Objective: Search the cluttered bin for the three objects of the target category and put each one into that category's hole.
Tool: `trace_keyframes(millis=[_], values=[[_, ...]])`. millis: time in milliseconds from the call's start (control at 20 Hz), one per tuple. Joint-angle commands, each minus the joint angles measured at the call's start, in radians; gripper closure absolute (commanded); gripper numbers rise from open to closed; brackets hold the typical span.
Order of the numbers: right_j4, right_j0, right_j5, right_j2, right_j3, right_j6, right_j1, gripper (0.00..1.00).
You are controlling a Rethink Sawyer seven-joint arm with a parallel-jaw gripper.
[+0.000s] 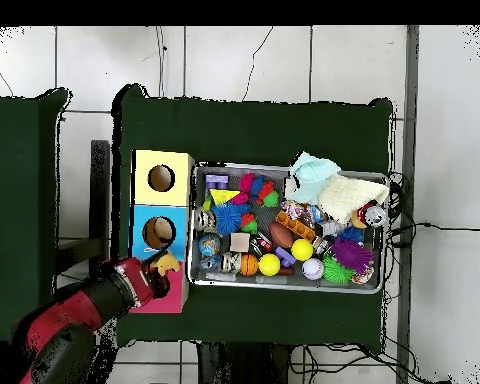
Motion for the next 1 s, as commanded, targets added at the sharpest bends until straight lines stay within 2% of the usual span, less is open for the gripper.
trace_keyframes(millis=[50,300,550,1000], values=[[-0.065,-0.03,0.002,0.202,-0.044,-0.05,-0.061,1.0],[-0.086,-0.025,-0.023,0.237,-0.009,-0.034,-0.092,1.0],[-0.14,-0.045,-0.079,0.283,0.04,-0.076,-0.153,1.0],[-0.19,-0.045,-0.14,0.31,0.047,-0.01,-0.125,1.0]])
